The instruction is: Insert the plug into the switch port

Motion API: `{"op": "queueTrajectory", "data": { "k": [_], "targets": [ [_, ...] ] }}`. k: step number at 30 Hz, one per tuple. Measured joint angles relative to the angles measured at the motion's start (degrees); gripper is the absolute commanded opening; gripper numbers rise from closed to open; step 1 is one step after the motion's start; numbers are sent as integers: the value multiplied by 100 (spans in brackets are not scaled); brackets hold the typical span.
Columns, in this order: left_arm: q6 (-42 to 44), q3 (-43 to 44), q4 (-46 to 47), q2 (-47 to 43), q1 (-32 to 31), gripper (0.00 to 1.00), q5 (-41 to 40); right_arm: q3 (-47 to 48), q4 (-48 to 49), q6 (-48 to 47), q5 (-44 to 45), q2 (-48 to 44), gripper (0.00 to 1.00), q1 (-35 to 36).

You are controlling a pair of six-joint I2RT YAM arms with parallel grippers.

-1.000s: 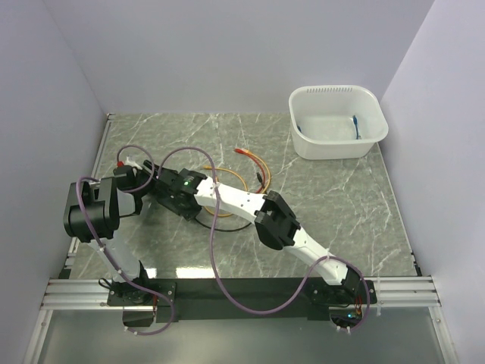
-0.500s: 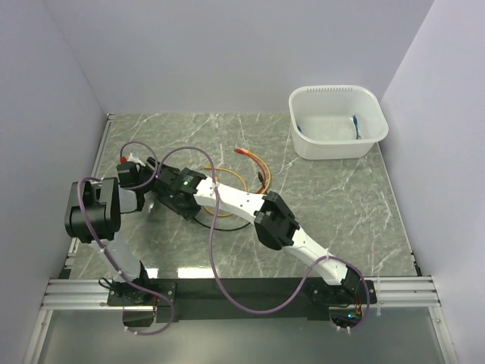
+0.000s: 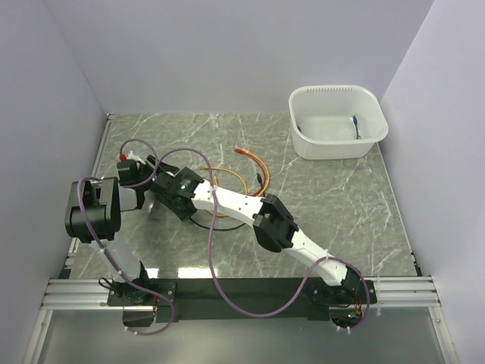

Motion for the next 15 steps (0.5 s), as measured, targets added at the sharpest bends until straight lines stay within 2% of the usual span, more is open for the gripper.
{"op": "queueTrajectory", "data": {
  "k": [11, 15],
  "targets": [
    [181, 129, -136, 0, -74, 67, -129, -254, 380, 0, 501, -48, 0, 133],
    [227, 188, -227, 0, -94, 67, -142, -702, 774, -33, 588, -227, 0, 155]
  ]
}}
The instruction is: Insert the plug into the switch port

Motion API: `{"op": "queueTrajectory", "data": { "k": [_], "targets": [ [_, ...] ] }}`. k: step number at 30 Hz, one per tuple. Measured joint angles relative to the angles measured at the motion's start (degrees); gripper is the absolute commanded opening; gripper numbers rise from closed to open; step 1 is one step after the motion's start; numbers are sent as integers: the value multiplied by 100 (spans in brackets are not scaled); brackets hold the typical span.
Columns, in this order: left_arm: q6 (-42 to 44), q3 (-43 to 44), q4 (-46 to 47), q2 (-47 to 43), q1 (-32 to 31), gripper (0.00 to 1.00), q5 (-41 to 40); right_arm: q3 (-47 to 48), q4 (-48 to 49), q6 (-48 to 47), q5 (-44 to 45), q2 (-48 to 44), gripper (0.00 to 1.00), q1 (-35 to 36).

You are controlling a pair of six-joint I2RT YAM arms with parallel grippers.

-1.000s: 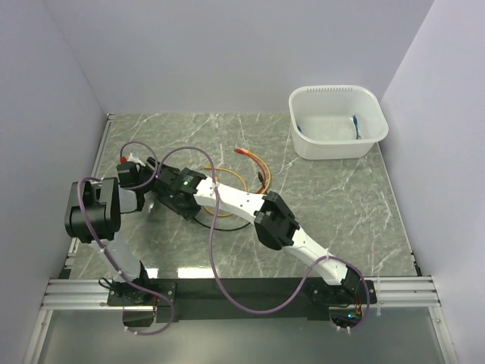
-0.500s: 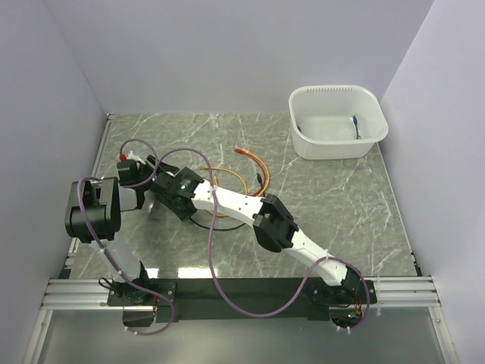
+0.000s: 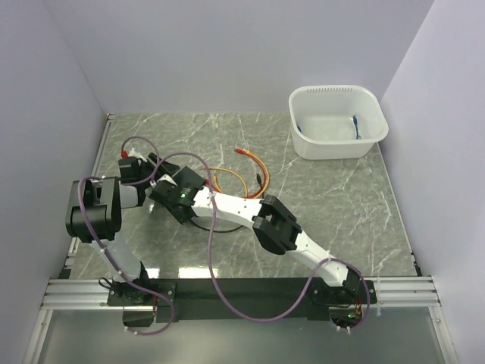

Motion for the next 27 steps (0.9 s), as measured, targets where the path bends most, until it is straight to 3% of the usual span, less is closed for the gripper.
{"op": "queueTrajectory", "data": {
  "k": [4, 11, 27],
  "targets": [
    [11, 48, -83, 0, -42, 67, -2, -813, 664, -201, 87, -442, 0, 52],
    [105, 201, -153, 81, -90, 67, 2, -1287, 1270, -645, 308, -688, 0, 140],
    [-76, 267, 33, 374, -205, 67, 385, -3556, 3534, -1322, 328, -1606, 0, 179]
  ]
}}
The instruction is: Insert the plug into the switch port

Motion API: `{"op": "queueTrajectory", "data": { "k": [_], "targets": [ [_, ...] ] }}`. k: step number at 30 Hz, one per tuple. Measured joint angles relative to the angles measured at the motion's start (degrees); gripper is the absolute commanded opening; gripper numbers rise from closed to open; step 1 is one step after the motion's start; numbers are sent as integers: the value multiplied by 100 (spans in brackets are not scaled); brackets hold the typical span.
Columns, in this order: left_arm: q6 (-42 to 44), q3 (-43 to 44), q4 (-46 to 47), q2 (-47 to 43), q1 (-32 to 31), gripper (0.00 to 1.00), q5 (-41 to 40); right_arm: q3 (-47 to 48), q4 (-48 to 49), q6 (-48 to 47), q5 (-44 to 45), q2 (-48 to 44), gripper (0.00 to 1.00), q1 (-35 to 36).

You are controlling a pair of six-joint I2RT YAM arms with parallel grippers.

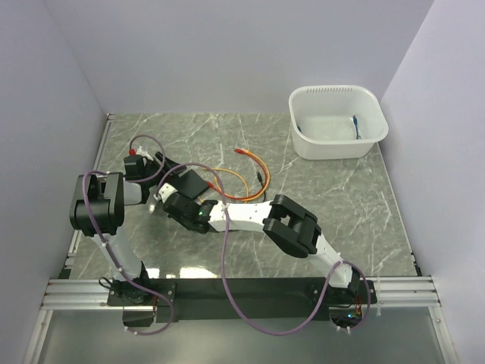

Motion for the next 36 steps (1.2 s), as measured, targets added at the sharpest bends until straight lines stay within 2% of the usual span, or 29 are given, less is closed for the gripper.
{"op": "queueTrajectory", "data": {
  "k": [11, 18, 28, 31, 36],
  "targets": [
    [17, -188, 151, -105, -63, 66, -162, 13, -90, 203, -149, 0, 0, -72],
    [31, -636, 385, -420, -247, 66, -599, 317, -813, 400, -490, 0, 0, -234],
    [39, -1040, 758, -758, -476, 66, -1032, 415, -1086, 551, -763, 0, 0, -378],
    [55, -1010, 699, -800, -511, 67, -1115, 420, -1097, 557, -831, 0, 0, -400],
    [101, -767, 103, -933, -560, 67, -1224, 420, -1019, 557, -977, 0, 0, -424]
  ]
}}
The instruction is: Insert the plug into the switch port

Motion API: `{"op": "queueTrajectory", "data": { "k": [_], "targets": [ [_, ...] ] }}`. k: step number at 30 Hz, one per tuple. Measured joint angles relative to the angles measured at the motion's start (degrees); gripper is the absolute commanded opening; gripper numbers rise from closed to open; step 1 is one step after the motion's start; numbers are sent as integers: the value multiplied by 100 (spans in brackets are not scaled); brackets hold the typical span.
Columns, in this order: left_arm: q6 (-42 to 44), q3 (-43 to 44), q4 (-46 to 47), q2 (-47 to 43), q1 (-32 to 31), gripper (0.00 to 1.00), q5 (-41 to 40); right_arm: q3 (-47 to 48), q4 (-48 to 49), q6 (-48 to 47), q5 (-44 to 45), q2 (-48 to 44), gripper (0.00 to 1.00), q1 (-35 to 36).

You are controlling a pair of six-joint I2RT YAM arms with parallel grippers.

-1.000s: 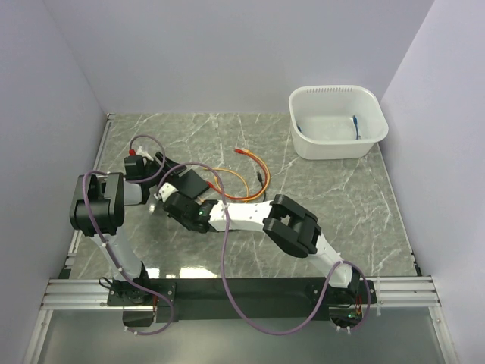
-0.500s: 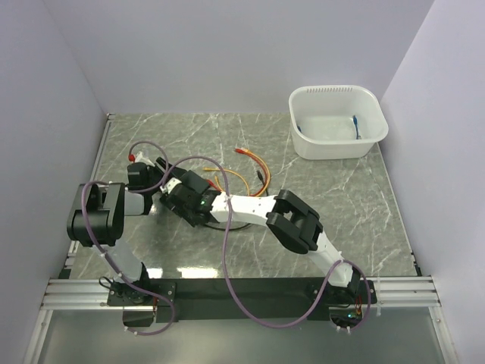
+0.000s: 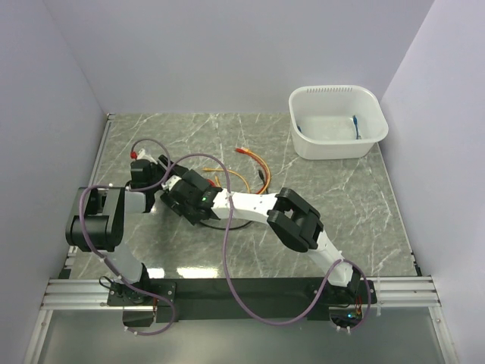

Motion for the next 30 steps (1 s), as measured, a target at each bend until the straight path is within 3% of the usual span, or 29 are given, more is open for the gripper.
{"op": "queueTrajectory", "data": {
  "k": [10, 24, 30],
  "targets": [
    [-72, 142, -275, -33, 291, 66, 372, 0, 605, 26, -271, 0, 1, 22],
    [-74, -66, -1045, -474, 603, 65, 354, -363, 1189, 57, 20, -352, 51, -7],
    [-125, -103, -1344, -470, 645, 65, 323, -992, 1438, 22, 361, -1414, 55, -7]
  ]
}}
